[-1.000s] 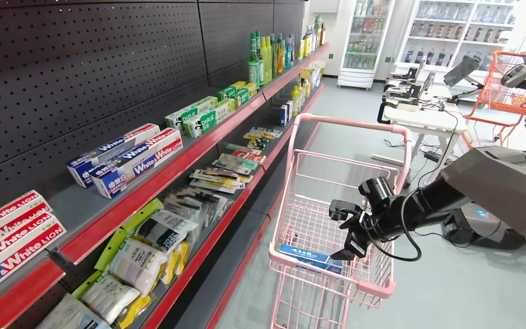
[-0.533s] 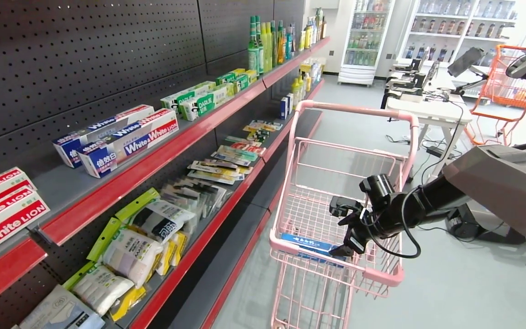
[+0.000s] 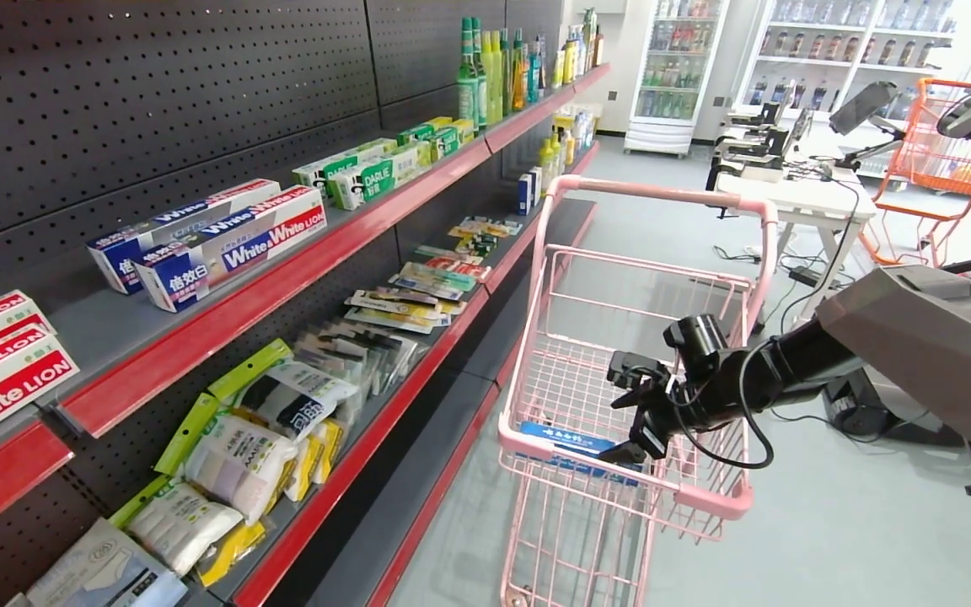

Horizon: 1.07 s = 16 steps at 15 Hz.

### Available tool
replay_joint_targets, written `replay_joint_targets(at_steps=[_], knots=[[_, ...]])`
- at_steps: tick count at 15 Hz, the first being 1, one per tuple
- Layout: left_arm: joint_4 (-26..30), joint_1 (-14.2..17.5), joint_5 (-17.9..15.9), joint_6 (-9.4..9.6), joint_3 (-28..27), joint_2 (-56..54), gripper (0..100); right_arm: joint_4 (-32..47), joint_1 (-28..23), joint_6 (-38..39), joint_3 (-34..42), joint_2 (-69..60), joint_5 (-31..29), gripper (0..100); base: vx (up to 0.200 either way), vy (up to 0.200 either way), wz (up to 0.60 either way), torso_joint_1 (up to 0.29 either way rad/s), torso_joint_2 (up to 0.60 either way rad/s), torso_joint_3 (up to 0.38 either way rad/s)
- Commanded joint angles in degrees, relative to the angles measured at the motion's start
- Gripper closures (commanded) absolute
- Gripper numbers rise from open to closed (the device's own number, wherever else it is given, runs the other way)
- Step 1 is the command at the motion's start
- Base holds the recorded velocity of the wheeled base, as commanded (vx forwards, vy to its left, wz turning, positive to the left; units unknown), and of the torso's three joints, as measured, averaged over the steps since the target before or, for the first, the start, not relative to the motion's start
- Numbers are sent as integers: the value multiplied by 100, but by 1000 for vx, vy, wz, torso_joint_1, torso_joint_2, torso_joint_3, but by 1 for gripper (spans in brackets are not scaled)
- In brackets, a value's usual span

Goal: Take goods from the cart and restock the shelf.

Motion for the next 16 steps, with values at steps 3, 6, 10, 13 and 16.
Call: replay_joint_targets(at_steps=[3,6,10,13,16], knots=[[0,2,-5,0,0,7,0,436,44,-18,-377,236,271,0,0,0,0,0,0,0],[0,2,4,0,0,7,0,577,176,-246,-342,254,333,0,0,0,0,0,0,0],[0,2,4,0,0,7,0,577,299,-325,-377,456,333,0,0,0,0,0,0,0],[0,2,4,0,0,7,0,946,194,-325,-703,641,333,0,0,0,0,0,0,0],[0,2,4,0,0,7,0,1201,115,-387,-958,755,342,0,0,0,0,0,0,0]])
